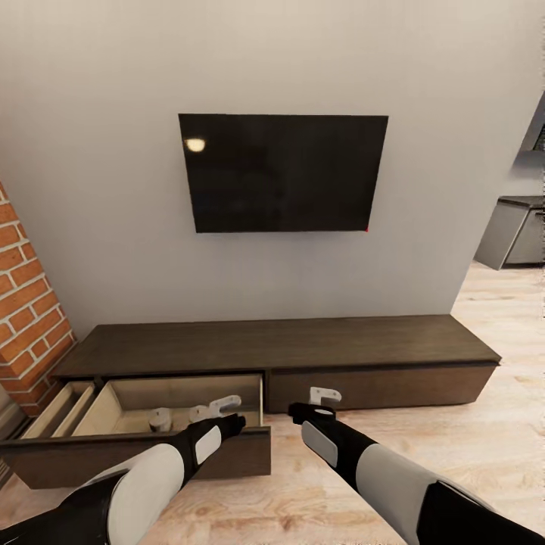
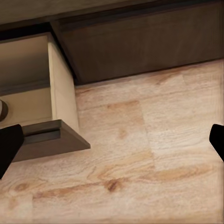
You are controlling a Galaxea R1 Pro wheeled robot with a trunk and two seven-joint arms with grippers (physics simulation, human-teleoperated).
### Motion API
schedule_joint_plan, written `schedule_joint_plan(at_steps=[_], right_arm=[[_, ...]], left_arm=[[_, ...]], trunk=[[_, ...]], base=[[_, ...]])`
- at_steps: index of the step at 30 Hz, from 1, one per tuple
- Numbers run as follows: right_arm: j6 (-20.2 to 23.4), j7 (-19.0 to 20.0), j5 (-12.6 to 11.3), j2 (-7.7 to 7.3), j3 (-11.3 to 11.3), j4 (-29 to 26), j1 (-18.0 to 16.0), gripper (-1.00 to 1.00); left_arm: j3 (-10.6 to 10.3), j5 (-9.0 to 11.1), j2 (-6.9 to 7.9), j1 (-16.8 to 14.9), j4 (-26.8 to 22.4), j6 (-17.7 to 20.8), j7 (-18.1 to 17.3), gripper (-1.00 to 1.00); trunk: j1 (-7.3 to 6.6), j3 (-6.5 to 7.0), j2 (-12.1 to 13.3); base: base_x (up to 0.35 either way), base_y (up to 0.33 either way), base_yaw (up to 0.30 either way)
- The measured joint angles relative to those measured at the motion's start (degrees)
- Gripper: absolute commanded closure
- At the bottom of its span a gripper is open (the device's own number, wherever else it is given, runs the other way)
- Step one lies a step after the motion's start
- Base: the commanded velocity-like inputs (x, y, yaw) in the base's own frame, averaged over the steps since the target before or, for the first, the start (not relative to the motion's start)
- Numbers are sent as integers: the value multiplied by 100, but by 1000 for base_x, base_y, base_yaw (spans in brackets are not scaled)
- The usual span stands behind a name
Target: Place each of the two pumpkins and all three candles from the living room inside a cabinet in the living room (use any cabinet), then make sure every cabinet is closed, and position the cauldron so it is next to a table in the living room.
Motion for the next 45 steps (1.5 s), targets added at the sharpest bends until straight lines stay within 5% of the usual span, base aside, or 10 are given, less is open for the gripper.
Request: schedule_joint_plan(at_steps=[23,30,38,45], right_arm=[[-99,-1,1,-54,-25,58,0,-100],[-791,-3,21,-425,-32,498,-2,-100],[-947,10,4,-468,-16,908,2,-100],[-959,17,0,-476,-21,964,182,-100]], left_arm=[[0,5,27,0,8,-5,8,-100],[0,2,24,0,8,-7,1,-100],[-1,-10,10,0,8,-8,-41,-100],[-22,-444,19,0,8,-3,-62,-100]], trunk=[[0,18,0],[-1,48,0],[0,47,0],[-1,46,0]], base=[[14,-160,-245],[35,-220,-184],[51,-213,-97],[52,-228,-8]])
